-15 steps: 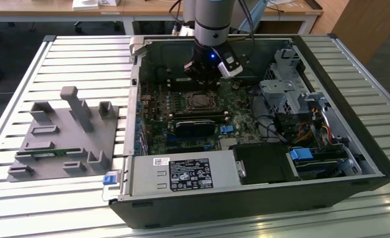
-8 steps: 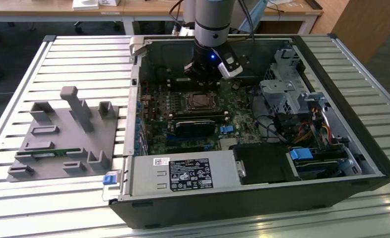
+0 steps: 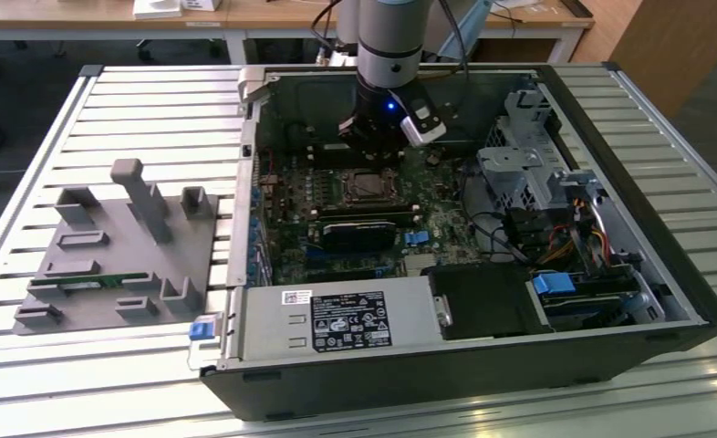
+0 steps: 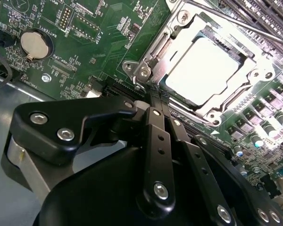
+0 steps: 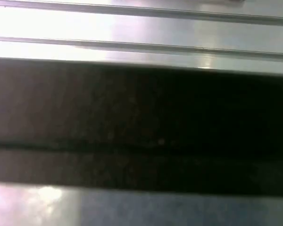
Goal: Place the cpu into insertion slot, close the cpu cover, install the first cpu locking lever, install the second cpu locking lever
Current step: 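Install the first cpu locking lever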
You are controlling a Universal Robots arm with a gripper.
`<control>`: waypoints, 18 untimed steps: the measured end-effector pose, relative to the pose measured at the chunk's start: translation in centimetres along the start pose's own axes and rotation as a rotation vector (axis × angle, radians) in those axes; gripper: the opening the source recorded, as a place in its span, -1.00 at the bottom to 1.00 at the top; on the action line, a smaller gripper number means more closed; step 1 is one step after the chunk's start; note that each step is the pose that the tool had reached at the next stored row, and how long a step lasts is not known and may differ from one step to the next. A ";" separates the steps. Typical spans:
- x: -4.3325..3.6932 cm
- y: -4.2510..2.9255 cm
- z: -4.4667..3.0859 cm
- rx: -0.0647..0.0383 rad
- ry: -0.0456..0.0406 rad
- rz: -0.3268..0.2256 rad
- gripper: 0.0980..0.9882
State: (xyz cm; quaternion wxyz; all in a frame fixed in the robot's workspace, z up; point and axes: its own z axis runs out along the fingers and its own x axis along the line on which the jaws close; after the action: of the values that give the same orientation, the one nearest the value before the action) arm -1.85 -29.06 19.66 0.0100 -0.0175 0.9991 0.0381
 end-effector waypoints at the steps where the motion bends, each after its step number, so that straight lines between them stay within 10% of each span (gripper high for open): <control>1: 0.00 0.00 0.03 0.000 0.0000 0.000 -0.98; 18: -0.03 0.05 -1.55 0.000 -0.0001 0.000 -0.98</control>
State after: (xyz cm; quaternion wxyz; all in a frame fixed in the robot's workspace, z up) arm -1.85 -29.12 21.22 0.0101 -0.0175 0.9991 0.0382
